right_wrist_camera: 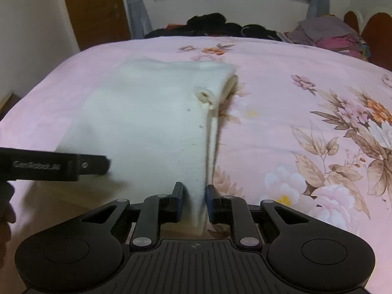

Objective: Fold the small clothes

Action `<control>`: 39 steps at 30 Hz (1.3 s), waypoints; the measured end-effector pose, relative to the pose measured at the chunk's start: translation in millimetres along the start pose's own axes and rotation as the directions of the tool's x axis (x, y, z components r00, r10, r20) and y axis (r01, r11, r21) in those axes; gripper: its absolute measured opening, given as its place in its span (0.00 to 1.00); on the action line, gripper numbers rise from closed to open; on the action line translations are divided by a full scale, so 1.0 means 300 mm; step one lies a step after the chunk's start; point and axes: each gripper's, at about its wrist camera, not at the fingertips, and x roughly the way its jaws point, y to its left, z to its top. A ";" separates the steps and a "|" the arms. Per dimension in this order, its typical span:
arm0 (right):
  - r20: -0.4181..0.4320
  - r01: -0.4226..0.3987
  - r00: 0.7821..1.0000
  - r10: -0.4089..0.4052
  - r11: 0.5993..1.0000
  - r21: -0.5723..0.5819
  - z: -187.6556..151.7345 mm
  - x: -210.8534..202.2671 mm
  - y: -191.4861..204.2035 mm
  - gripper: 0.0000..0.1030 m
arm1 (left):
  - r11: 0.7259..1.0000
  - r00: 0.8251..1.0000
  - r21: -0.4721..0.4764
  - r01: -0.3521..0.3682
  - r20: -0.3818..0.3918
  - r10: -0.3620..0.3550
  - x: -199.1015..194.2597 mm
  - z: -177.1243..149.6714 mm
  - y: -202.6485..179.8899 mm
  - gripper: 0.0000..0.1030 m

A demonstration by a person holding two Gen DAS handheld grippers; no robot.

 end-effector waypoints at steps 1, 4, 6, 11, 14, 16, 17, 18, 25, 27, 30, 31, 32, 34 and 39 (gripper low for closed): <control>0.002 0.008 1.000 -0.008 1.000 -0.004 0.000 0.003 0.003 0.17 | 1.000 1.000 -0.006 -0.007 0.000 0.007 -0.003 0.003 0.000 0.89; 0.011 0.005 1.000 -0.006 1.000 0.018 -0.012 0.001 -0.012 0.22 | 0.999 0.999 -0.026 -0.039 -0.005 0.039 -0.027 0.007 0.003 0.97; 0.004 -0.022 1.000 0.022 0.998 0.064 -0.009 -0.009 -0.027 0.23 | 0.998 0.999 -0.029 -0.054 -0.007 0.053 -0.048 0.011 0.003 1.00; 0.003 -0.024 1.000 0.023 0.994 0.104 0.004 -0.082 -0.024 0.61 | 0.993 0.993 -0.024 -0.118 -0.025 0.118 -0.105 -0.003 -0.007 1.00; 0.035 -0.054 0.998 0.050 0.990 0.128 -0.004 -0.152 -0.025 0.71 | 0.991 0.991 -0.007 -0.136 -0.017 0.136 -0.154 -0.021 -0.027 1.00; 0.049 -0.064 0.997 0.058 0.990 0.127 -0.016 -0.213 -0.025 0.72 | 0.991 0.991 0.014 -0.136 0.008 0.136 -0.217 -0.043 -0.050 1.00; 0.060 -0.072 0.996 0.065 0.990 0.124 -0.025 -0.254 -0.029 0.73 | 0.991 0.991 0.023 -0.135 0.021 0.135 -0.252 -0.058 -0.061 1.00; 0.072 -0.076 0.995 0.067 0.990 0.120 -0.034 -0.293 -0.031 0.75 | 0.990 0.990 0.029 -0.136 0.031 0.135 -0.280 -0.067 -0.074 1.00; 0.182 -0.103 0.979 0.092 0.993 0.053 -0.126 -0.618 -0.030 0.96 | 0.987 0.974 0.021 -0.159 0.168 0.153 -0.586 -0.212 -0.202 1.00; 0.218 -0.113 0.971 0.101 0.993 0.043 -0.170 -0.726 -0.028 1.00 | 0.986 0.965 0.007 -0.169 0.205 0.164 -0.669 -0.264 -0.241 1.00; 0.258 -0.115 0.961 0.103 0.993 0.031 -0.225 -0.860 -0.016 1.00 | 0.983 0.957 -0.022 -0.183 0.224 0.184 -0.787 -0.336 -0.295 1.00; 0.270 -0.110 0.958 0.099 0.994 0.025 -0.245 -0.908 -0.010 1.00 | 0.983 0.954 -0.023 -0.185 0.234 0.185 -0.817 -0.355 -0.307 1.00; 0.280 -0.108 0.955 0.097 0.994 0.022 -0.258 -0.944 -0.008 1.00 | 0.982 0.951 -0.020 -0.187 0.249 0.186 -0.844 -0.372 -0.321 1.00; 0.305 -0.105 0.948 0.094 0.994 0.021 -0.286 -1.017 0.000 1.00 | 0.976 0.938 -0.007 -0.217 0.277 0.210 -0.896 -0.408 -0.354 1.00; 0.352 -0.104 0.932 0.089 0.994 0.023 -0.328 -1.143 0.004 1.00 | 0.974 0.934 0.000 -0.225 0.284 0.216 -0.981 -0.467 -0.400 1.00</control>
